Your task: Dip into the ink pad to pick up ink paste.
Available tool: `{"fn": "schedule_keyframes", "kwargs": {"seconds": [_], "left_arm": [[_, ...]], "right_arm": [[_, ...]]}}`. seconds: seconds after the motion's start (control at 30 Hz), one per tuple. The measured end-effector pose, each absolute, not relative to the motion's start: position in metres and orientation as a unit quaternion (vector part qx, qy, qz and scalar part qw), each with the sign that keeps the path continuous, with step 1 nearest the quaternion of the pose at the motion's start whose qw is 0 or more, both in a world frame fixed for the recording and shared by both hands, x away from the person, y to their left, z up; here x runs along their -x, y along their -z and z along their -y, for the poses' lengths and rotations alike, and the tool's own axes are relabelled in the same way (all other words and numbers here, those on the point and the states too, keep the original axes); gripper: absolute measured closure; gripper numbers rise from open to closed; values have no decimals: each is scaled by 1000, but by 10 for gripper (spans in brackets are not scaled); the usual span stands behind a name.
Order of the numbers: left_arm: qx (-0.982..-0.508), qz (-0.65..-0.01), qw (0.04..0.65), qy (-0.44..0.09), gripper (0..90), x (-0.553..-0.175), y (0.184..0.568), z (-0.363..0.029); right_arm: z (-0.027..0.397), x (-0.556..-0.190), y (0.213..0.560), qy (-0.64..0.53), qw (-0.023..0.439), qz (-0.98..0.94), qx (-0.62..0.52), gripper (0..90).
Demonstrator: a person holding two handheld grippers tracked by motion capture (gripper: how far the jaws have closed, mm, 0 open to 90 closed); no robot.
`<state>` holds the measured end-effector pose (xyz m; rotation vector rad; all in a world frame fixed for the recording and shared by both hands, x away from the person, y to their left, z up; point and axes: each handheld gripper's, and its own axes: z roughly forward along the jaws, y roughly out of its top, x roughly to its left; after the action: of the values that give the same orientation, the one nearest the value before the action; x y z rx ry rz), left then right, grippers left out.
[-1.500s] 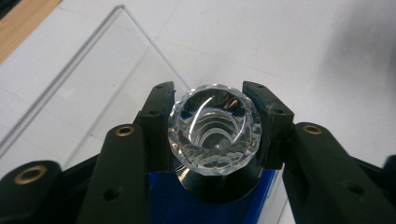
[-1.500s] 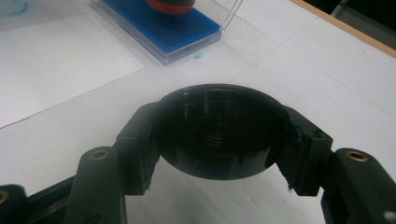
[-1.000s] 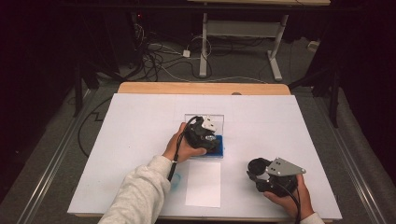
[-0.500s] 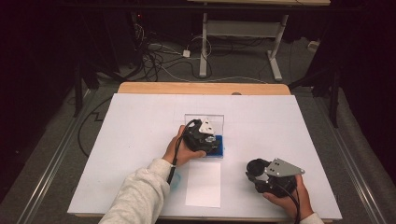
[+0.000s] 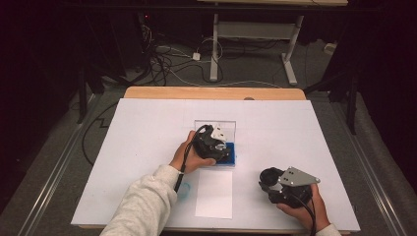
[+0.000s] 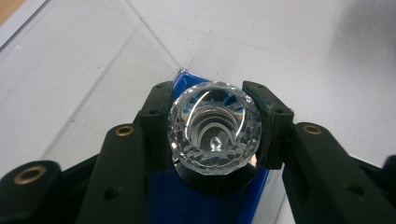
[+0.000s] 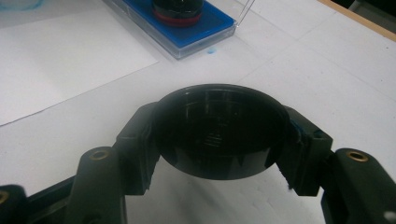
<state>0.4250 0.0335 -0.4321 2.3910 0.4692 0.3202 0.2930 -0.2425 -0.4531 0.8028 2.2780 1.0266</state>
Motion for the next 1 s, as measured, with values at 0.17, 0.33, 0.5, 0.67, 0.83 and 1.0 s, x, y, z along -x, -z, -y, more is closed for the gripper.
{"fn": "schedule_keyframes", "kwargs": {"seconds": [0.17, 0.33, 0.5, 0.67, 0.83, 1.0], "left_arm": [[-916, -180, 335, -125, 546, -425, 432, -32], [-919, -182, 326, -124, 546, -427, 431, -28], [-922, -180, 318, -128, 546, -427, 430, -26], [-921, -179, 321, -126, 546, -426, 431, -28], [-921, -177, 324, -127, 545, -426, 431, -29], [-920, -178, 326, -126, 545, -426, 432, -31]], "right_arm": [[242, -293, 453, -378, 256, -840, -293, 383], [242, -293, 453, -378, 256, -839, -295, 383], [242, -293, 453, -378, 254, -840, -296, 383], [241, -293, 454, -376, 252, -843, -291, 383], [242, -292, 453, -378, 254, -842, -290, 384], [242, -291, 452, -379, 255, -842, -288, 384]]}}
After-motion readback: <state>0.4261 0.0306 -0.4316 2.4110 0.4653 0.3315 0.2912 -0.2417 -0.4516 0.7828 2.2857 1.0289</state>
